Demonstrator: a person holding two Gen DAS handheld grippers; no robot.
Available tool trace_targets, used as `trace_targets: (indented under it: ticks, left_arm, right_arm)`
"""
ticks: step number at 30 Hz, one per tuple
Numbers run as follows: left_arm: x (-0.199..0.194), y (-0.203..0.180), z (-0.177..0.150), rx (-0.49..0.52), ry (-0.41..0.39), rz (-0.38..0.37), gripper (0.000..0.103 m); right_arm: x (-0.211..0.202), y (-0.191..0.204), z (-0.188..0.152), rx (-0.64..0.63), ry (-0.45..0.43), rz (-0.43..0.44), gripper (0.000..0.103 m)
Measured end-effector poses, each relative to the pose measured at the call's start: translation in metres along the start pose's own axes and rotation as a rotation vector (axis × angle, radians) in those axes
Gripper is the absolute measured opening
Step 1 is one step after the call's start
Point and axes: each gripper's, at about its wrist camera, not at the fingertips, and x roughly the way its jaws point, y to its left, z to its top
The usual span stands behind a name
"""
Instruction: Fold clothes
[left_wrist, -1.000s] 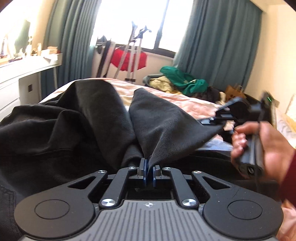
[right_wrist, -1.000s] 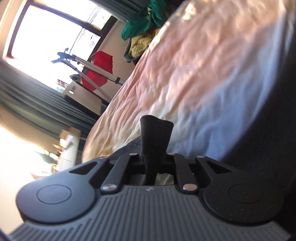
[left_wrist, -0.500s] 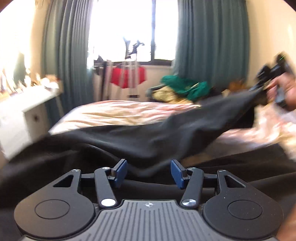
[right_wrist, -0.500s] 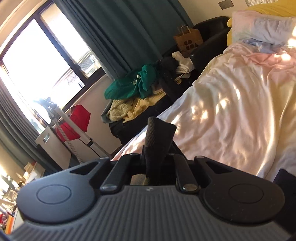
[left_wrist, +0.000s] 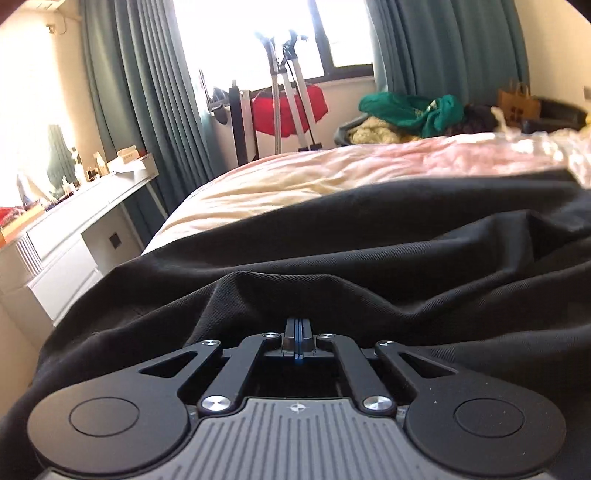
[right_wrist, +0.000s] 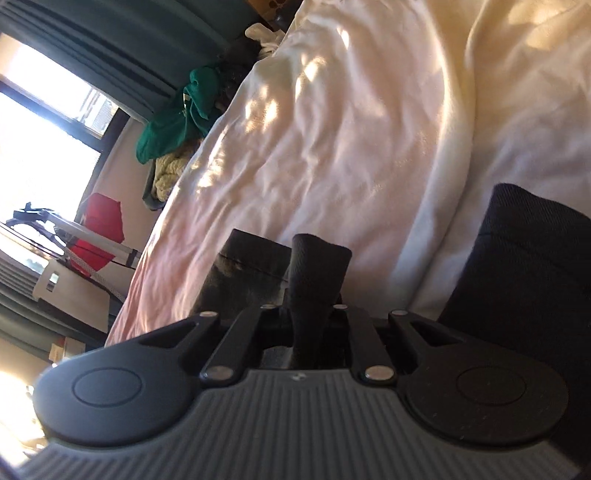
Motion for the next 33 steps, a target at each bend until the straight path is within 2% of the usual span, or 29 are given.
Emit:
trace_targets:
  ticks: [2, 5, 9, 12, 14, 15, 20, 21, 23, 26, 28, 31, 33]
  left_arm:
    - [-0.004, 0.009, 0.004, -0.065, -0.012, -0.035, 0.0]
    - [-0.022, 0.026, 0.015, -0.171, -0.071, -0.135, 0.0]
    - [-0.053, 0.032, 0.024, -0.209, -0.15, -0.234, 0.0]
    - [-0.064, 0.025, 0.021, -0.202, -0.142, -0.274, 0.0]
    - [-0.063, 0.02, 0.016, -0.184, -0.112, -0.285, 0.0]
    - [-0.061, 0.017, 0.013, -0.176, -0.094, -0.281, 0.0]
    - [-0.054, 0.01, 0.005, -0.164, 0.004, -0.278, 0.001]
    - [-0.055, 0.009, 0.004, -0.149, 0.001, -0.273, 0.003]
    - [-0.054, 0.01, 0.001, -0.147, 0.01, -0.264, 0.005]
    - [-0.054, 0.017, -0.002, -0.2, 0.048, -0.252, 0.007]
    - [-0.056, 0.021, -0.004, -0.227, 0.062, -0.249, 0.015]
    - [-0.064, 0.027, -0.003, -0.245, 0.058, -0.233, 0.02]
    - [-0.07, 0.03, -0.002, -0.259, 0.054, -0.233, 0.026]
  right_arm:
    - [0.001, 0.029, 0.01, -0.055, -0.007, -0.014, 0.01]
    - [-0.013, 0.081, 0.03, -0.134, -0.077, 0.073, 0.01]
    - [-0.056, 0.143, 0.052, -0.256, -0.243, 0.252, 0.01]
    - [-0.087, 0.148, 0.06, -0.337, -0.389, 0.305, 0.01]
    - [-0.094, 0.125, 0.067, -0.337, -0.418, 0.264, 0.01]
    - [-0.091, 0.105, 0.066, -0.322, -0.4, 0.225, 0.01]
    - [-0.056, -0.019, 0.04, -0.184, -0.216, -0.003, 0.01]
    - [-0.05, -0.04, 0.035, -0.154, -0.187, -0.033, 0.01]
    - [-0.042, -0.069, 0.021, -0.081, -0.159, -0.031, 0.01]
    - [-0.043, -0.075, 0.007, -0.077, -0.192, -0.026, 0.012]
    - [-0.046, -0.065, 0.004, -0.095, -0.2, -0.067, 0.014]
    - [-0.062, -0.058, -0.004, -0.042, -0.214, -0.119, 0.02]
    - [-0.075, -0.053, -0.013, -0.031, -0.207, -0.18, 0.039]
